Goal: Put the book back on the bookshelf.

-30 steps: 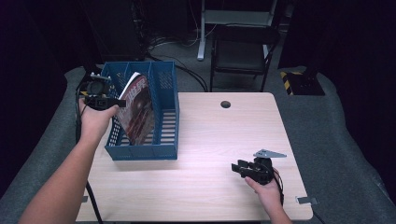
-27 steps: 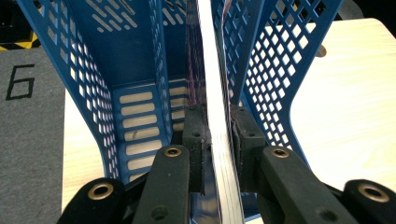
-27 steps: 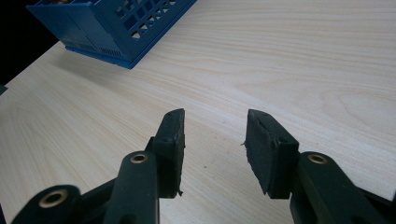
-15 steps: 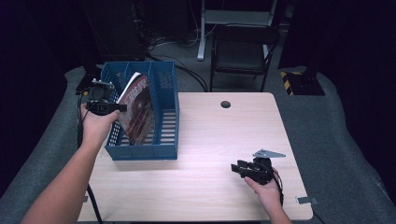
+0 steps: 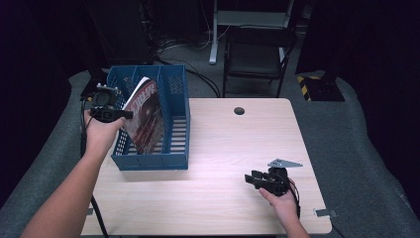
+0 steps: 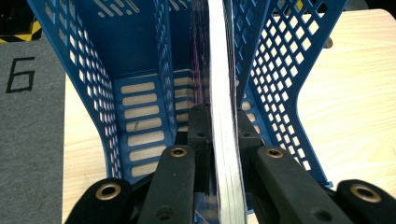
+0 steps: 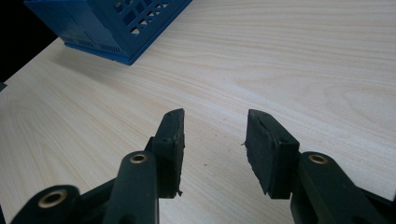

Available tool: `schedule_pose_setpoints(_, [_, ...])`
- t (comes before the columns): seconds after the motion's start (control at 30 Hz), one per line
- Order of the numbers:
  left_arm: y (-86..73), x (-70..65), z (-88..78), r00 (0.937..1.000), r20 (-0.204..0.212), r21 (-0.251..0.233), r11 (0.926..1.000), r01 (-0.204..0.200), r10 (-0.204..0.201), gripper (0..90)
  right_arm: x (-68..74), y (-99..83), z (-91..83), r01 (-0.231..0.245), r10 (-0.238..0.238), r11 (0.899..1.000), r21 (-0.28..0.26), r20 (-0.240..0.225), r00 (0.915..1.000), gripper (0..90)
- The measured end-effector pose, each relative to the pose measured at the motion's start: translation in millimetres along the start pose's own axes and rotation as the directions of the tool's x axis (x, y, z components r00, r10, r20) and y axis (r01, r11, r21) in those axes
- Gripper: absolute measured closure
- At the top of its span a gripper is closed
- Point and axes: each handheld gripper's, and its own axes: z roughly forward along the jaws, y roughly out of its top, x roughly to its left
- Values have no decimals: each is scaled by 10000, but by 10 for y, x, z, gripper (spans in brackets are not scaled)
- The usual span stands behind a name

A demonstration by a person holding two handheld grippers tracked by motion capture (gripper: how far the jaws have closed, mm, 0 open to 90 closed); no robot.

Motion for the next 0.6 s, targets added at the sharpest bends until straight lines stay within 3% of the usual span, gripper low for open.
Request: schedule_pose_setpoints(0.6, [-57, 15, -32, 9999, -135, -322, 9994, 98, -103, 832, 5, 4, -4, -17, 17, 10000, 9, -19, 10000, 570])
